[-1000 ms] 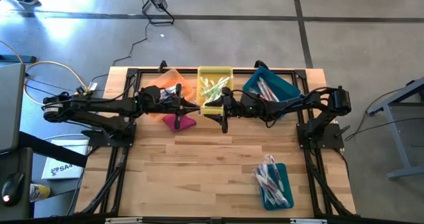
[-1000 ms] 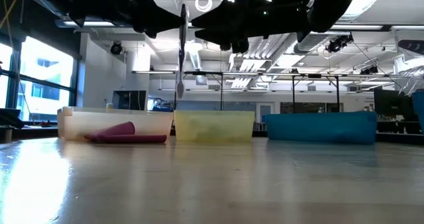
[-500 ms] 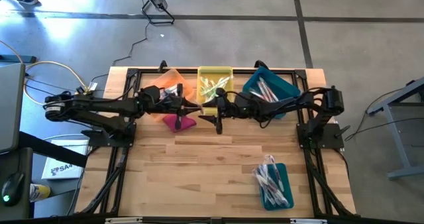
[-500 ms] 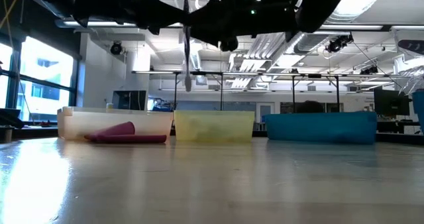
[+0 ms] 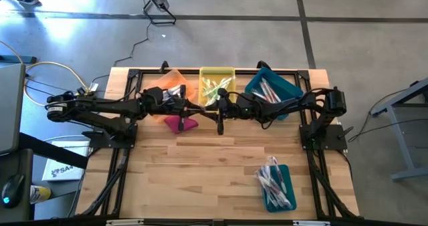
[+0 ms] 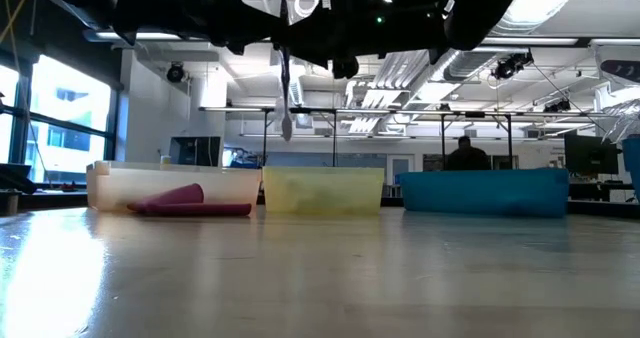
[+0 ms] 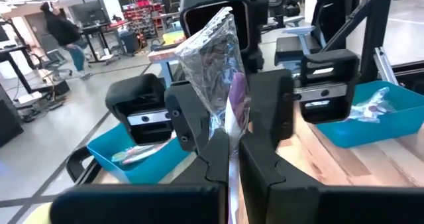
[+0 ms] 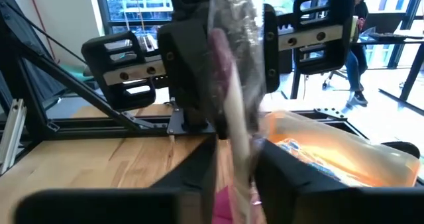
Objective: Pick & Place Toothbrushes
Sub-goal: Put the purple toothbrush into the bottom blue bin
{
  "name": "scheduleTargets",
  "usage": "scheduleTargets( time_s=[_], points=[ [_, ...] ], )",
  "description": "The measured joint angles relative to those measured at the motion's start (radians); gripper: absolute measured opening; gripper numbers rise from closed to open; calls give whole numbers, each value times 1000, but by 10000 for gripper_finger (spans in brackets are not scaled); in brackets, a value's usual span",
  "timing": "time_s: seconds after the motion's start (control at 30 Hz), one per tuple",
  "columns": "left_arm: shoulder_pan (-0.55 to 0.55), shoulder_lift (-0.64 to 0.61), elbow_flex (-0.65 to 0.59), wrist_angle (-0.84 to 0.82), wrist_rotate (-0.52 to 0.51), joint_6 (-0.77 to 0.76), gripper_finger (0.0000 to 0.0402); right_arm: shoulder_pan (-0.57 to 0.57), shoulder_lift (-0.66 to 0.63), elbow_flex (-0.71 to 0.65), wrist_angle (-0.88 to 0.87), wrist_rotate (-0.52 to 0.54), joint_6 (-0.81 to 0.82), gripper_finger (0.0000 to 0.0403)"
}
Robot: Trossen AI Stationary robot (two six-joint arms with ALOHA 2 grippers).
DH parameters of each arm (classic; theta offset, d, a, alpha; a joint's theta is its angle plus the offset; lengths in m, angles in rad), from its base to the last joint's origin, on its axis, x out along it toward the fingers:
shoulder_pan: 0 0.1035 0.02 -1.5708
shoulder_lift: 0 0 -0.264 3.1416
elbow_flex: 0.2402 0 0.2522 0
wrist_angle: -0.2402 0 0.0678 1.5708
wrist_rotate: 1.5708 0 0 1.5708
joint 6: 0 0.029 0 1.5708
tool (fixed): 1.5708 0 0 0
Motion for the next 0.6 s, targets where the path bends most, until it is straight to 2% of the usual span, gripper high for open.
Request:
scheduleTargets(
  time_s=[0.1,0.17,0.47,0.6],
  points=[
    [0,0,0,-2,1,-4,7,0,0,0,0,3,-3,39],
    [0,0,0,-5,2,-13,6,0,0,-1,-1,4,-21,20],
    [0,0,0,-7,11,-7,8,5,0,-1,-5,3,-33,20],
    [0,0,0,-7,11,2,34,5,0,-1,-8,0,-26,20]
  ],
)
